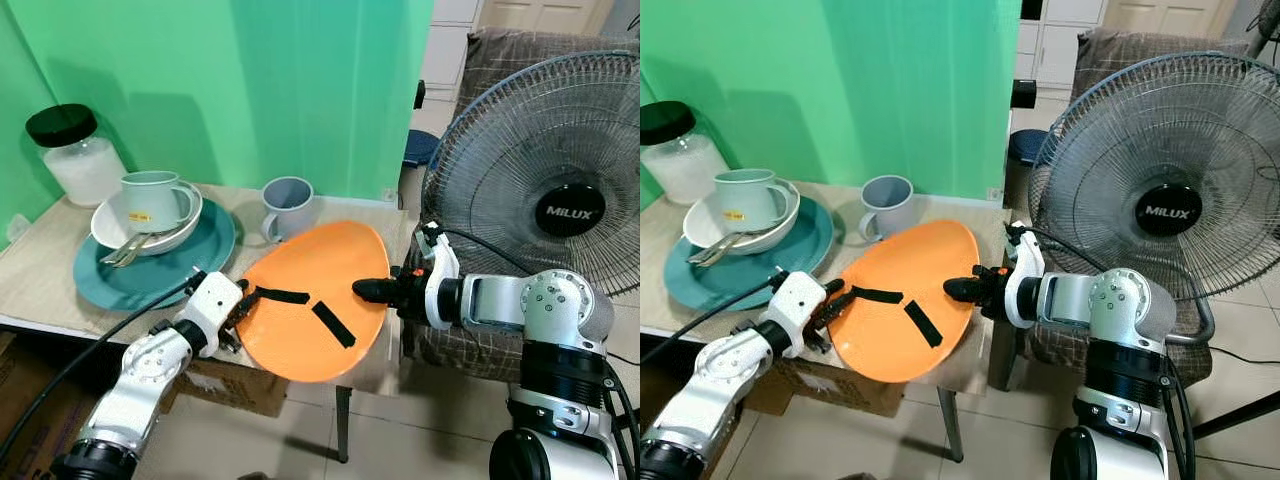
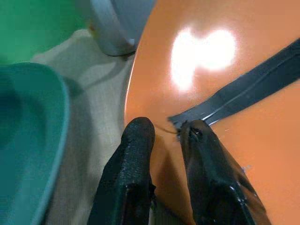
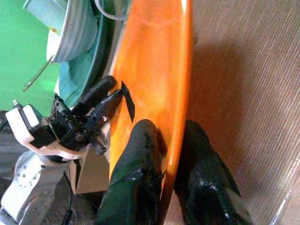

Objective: Setting the table

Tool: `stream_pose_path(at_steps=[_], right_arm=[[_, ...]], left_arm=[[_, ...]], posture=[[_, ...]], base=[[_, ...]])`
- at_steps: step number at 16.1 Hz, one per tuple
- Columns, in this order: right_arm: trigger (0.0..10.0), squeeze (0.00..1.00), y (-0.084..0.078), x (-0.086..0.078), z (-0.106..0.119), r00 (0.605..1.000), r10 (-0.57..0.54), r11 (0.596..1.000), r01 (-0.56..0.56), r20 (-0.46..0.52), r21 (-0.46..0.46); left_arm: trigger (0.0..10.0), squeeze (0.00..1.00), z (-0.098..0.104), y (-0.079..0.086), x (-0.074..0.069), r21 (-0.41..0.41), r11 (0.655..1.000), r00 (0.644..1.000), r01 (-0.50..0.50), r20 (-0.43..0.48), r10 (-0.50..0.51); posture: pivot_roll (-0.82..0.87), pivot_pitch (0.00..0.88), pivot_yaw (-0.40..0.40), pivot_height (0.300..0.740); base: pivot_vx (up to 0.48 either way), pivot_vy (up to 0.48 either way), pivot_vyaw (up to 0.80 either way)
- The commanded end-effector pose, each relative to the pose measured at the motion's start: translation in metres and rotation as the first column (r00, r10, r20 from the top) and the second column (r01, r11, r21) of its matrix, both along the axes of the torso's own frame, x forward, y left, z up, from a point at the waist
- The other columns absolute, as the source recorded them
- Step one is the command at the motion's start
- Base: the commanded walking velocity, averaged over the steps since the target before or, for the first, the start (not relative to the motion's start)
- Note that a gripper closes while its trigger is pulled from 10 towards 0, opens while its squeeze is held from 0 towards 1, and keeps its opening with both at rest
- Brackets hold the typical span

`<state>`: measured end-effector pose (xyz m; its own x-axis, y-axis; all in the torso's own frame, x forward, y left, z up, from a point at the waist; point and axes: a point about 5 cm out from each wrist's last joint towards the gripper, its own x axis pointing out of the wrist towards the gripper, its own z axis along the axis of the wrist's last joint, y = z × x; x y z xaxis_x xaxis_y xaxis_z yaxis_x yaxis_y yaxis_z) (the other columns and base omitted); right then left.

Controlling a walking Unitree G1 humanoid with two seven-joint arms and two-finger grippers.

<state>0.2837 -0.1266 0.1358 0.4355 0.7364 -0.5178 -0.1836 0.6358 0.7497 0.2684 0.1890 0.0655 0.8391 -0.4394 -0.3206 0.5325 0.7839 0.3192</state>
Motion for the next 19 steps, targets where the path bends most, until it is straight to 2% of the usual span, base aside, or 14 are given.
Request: stream_pose_path(at_steps=[1, 2, 4, 6, 8, 9, 10, 11, 12, 14, 15, 16, 17, 19], right_arm=[[0.0, 0.0, 0.002, 0.005, 0.012, 0.999, 0.005, 1.0, -0.006, 0.046, 0.02], [0.0, 0.0, 0.001, 0.004, 0.012, 0.999, 0.001, 1.0, -0.002, 0.048, 0.021], [0.0, 0.0, -0.004, 0.001, 0.012, 0.998, -0.012, 1.0, 0.011, 0.058, 0.027], [0.0, 0.0, -0.012, -0.004, 0.022, 0.991, -0.015, 0.998, 0.007, 0.132, 0.063], [0.0, 0.0, -0.021, -0.009, 0.029, 0.982, -0.021, 0.996, 0.005, 0.187, 0.088], [0.0, 0.0, -0.033, -0.016, 0.045, 0.959, -0.034, 0.992, -0.002, 0.282, 0.128], [0.0, 0.0, -0.037, -0.018, 0.052, 0.945, -0.044, 0.99, -0.003, 0.323, 0.143], [0.0, 0.0, -0.043, -0.022, 0.066, 0.911, -0.072, 0.986, 0.003, 0.405, 0.168], [0.0, 0.0, -0.05, -0.029, 0.082, 0.847, -0.122, 0.986, 0.043, 0.517, 0.161], [0.0, 0.0, -0.059, -0.038, 0.104, 0.664, -0.24, 0.969, 0.21, 0.708, 0.132], [2.0, 0.0, -0.061, -0.04, 0.106, 0.64, -0.253, 0.962, 0.243, 0.725, 0.122], [3.1, 0.0, -0.062, -0.046, 0.11, 0.589, -0.275, 0.943, 0.32, 0.76, 0.093], [10.0, 0.0, -0.056, -0.055, 0.113, 0.536, -0.277, 0.929, 0.361, 0.797, 0.079], [10.0, 0.0, -0.045, -0.064, 0.109, 0.468, -0.287, 0.902, 0.425, 0.836, 0.071]], left_arm=[[10.0, 0.0, 0.013, 0.005, 0.003, -0.006, 1.0, 1.0, -0.017, 0.018, 0.017], [10.0, 0.0, 0.019, 0.004, 0.004, -0.022, 1.0, 0.999, -0.01, 0.037, 0.011], [10.0, 0.0, 0.048, -0.007, 0.008, -0.116, 0.993, 0.994, 0.037, 0.104, -0.025], [10.0, 0.0, 0.082, -0.023, 0.008, -0.225, 0.968, 0.981, 0.115, 0.176, -0.076], [10.0, 0.0, 0.101, -0.032, 0.005, -0.283, 0.946, 0.971, 0.158, 0.218, -0.097], [10.0, 0.0, 0.125, -0.028, 0.008, -0.335, 0.933, 0.96, 0.13, 0.279, -0.034], [10.0, 0.0, 0.131, -0.026, 0.009, -0.327, 0.938, 0.955, 0.113, 0.295, -0.013], [10.0, 0.0, 0.142, -0.02, 0.01, -0.277, 0.958, 0.945, 0.08, 0.328, 0.016], [10.0, 0.0, 0.152, -0.015, 0.008, -0.258, 0.965, 0.936, 0.051, 0.348, 0.044], [10.0, 0.0, 0.161, -0.008, 0.001, -0.215, 0.976, 0.913, -0.024, 0.392, 0.108], [10.0, 0.0, 0.161, -0.01, -0.002, -0.226, 0.974, 0.912, -0.035, 0.39, 0.123], [10.0, 0.0, 0.159, -0.016, -0.009, -0.265, 0.962, 0.909, -0.057, 0.384, 0.16], [10.0, 0.0, 0.154, -0.024, -0.015, -0.314, 0.946, 0.916, -0.074, 0.355, 0.189], [10.0, 0.0, 0.14, -0.035, -0.02, -0.32, 0.938, 0.923, -0.131, 0.307, 0.233]], posture=[[-0.05, 0.0, 0.032, 0.74], [-0.05, 0.0, 0.032, 0.74], [-0.05, 0.0, 0.044, 0.74], [-0.05, 0.0, 0.059, 0.74], [-0.05, 0.0, 0.064, 0.74], [-0.05, 0.0, 0.07, 0.74], [-0.05, 0.0, 0.07, 0.74], [-0.05, 0.0, 0.073, 0.74], [-0.05, 0.0, 0.079, 0.74], [-0.05, 0.0, 0.076, 0.74], [-0.05, 0.0, 0.075, 0.74], [-0.05, 0.0, 0.075, 0.74], [-0.06, 0.0, 0.081, 0.74], [-0.07, 0.0, 0.098, 0.74]], base=[[0.0, 0.0, 0.0], [0.0, 0.0, 0.0], [0.0, 0.0, 0.0], [0.0, 0.0, 0.0], [0.0, 0.0, 0.0], [0.0, 0.0, 0.0], [0.0, 0.0, 0.0], [0.0, 0.0, 0.0], [0.0, 0.0, 0.0], [0.0, 0.0, 0.0], [0.0, 0.0, 0.0], [0.0, 0.0, 0.0], [0.0, 0.0, 0.0], [0.0, 0.0, 0.0]])
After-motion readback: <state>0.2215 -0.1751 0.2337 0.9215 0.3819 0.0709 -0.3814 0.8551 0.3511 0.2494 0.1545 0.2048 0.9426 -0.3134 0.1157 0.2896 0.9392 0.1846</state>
